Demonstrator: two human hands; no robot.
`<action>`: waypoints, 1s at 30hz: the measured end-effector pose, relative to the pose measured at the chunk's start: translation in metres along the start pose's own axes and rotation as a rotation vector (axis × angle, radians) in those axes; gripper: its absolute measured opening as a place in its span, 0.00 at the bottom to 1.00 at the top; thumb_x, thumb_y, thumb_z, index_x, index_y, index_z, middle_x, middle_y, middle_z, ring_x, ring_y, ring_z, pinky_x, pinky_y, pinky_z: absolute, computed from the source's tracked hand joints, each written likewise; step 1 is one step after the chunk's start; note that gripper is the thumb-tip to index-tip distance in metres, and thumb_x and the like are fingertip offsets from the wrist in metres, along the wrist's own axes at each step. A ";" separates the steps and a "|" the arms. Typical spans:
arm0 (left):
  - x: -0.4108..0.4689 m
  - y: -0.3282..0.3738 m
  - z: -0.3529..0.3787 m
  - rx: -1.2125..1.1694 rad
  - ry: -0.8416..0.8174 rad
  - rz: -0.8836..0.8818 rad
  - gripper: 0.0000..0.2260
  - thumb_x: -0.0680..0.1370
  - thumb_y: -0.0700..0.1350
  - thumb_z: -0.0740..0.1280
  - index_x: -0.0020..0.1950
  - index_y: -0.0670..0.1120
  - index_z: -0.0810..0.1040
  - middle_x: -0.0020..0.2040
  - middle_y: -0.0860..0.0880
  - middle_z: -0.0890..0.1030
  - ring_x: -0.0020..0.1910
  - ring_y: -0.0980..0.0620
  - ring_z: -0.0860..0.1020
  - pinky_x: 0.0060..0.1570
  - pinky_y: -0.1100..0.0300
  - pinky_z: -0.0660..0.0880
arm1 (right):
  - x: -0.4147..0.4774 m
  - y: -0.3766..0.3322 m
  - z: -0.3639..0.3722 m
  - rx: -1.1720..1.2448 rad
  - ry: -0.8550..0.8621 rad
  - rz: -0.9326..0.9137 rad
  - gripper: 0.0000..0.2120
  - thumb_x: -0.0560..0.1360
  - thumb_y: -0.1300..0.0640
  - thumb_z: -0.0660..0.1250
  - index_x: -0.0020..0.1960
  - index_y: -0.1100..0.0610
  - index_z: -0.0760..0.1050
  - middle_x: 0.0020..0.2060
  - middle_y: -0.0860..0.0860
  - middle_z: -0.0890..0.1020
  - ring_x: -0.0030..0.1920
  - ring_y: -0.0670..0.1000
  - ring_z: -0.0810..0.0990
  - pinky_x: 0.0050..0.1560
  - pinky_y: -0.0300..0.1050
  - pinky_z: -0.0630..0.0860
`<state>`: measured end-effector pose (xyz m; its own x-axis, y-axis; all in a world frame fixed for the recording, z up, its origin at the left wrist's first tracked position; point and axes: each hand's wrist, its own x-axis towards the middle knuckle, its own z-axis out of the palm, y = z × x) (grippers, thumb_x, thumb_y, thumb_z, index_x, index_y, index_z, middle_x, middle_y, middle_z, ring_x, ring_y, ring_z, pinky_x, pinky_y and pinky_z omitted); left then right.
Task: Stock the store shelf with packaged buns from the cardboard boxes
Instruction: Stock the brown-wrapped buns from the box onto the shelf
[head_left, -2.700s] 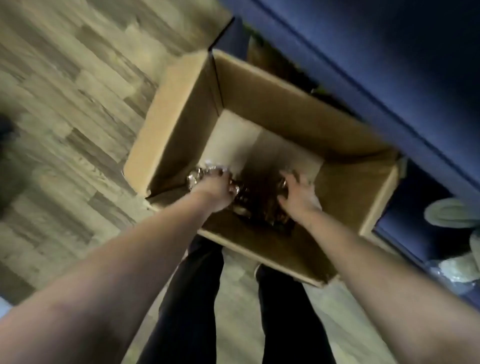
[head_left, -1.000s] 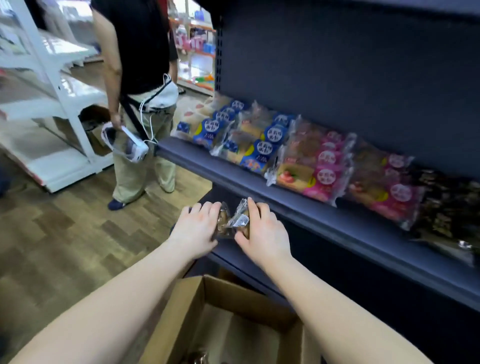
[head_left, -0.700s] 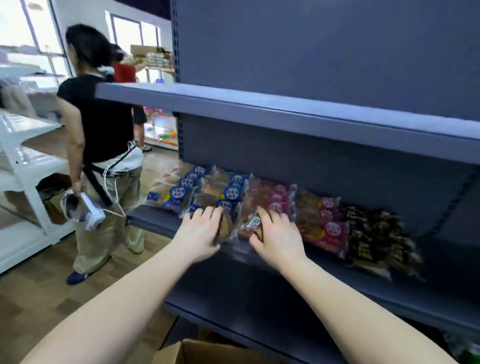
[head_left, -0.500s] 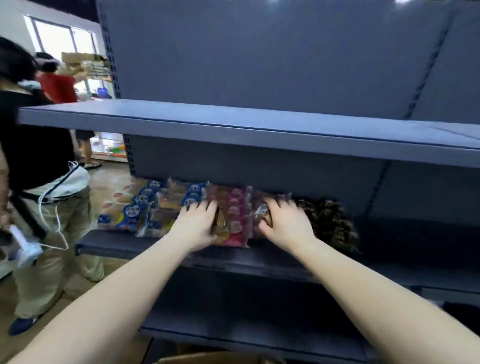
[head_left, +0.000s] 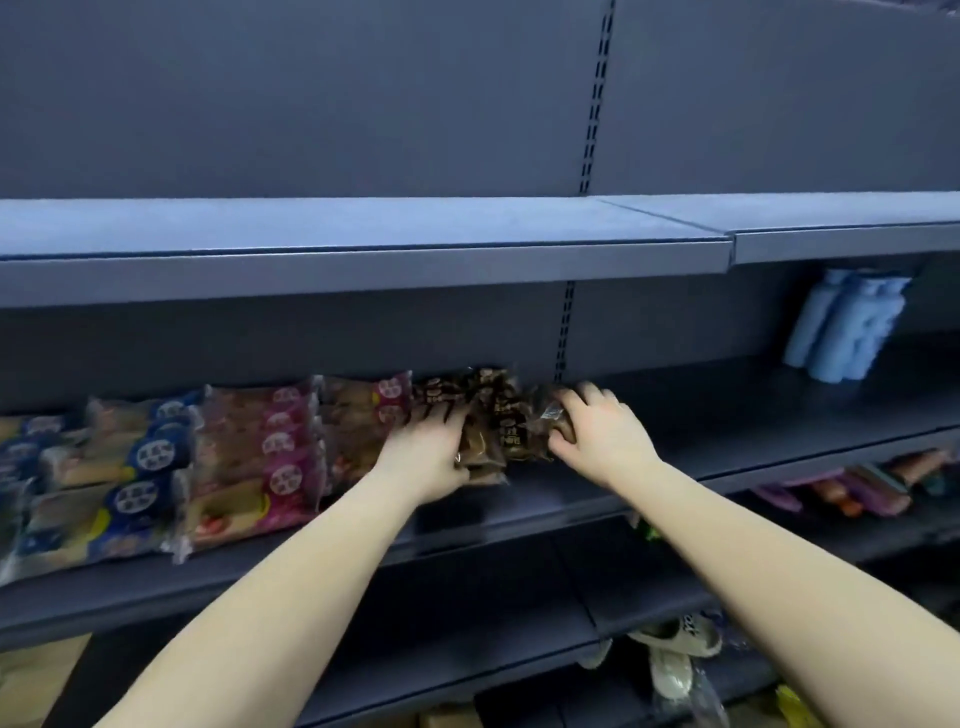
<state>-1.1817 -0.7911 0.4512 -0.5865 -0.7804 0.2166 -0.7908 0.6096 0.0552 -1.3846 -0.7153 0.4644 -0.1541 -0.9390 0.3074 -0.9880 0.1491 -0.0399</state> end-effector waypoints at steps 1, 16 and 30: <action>0.008 0.013 0.004 -0.014 -0.011 0.014 0.36 0.72 0.54 0.68 0.76 0.53 0.55 0.72 0.48 0.64 0.69 0.43 0.65 0.64 0.52 0.66 | 0.001 0.010 0.000 0.000 -0.002 0.007 0.26 0.74 0.49 0.63 0.70 0.54 0.67 0.62 0.56 0.71 0.56 0.60 0.73 0.53 0.51 0.73; 0.102 0.136 0.081 -0.110 -0.209 0.052 0.35 0.77 0.49 0.62 0.79 0.48 0.46 0.77 0.47 0.55 0.75 0.45 0.55 0.73 0.53 0.56 | 0.032 0.157 0.060 -0.033 -0.161 0.142 0.28 0.75 0.48 0.62 0.73 0.51 0.61 0.64 0.56 0.68 0.61 0.59 0.71 0.56 0.49 0.70; 0.108 0.182 0.152 -0.192 -0.119 -0.044 0.41 0.69 0.70 0.39 0.78 0.53 0.50 0.78 0.50 0.54 0.76 0.47 0.55 0.74 0.55 0.48 | 0.010 0.187 0.136 0.147 -0.185 0.133 0.30 0.78 0.42 0.48 0.78 0.48 0.51 0.77 0.56 0.52 0.75 0.62 0.52 0.73 0.60 0.51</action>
<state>-1.4156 -0.7856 0.3361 -0.5779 -0.8106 0.0944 -0.7746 0.5813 0.2492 -1.5724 -0.7387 0.3307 -0.2681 -0.9569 0.1120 -0.9475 0.2408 -0.2102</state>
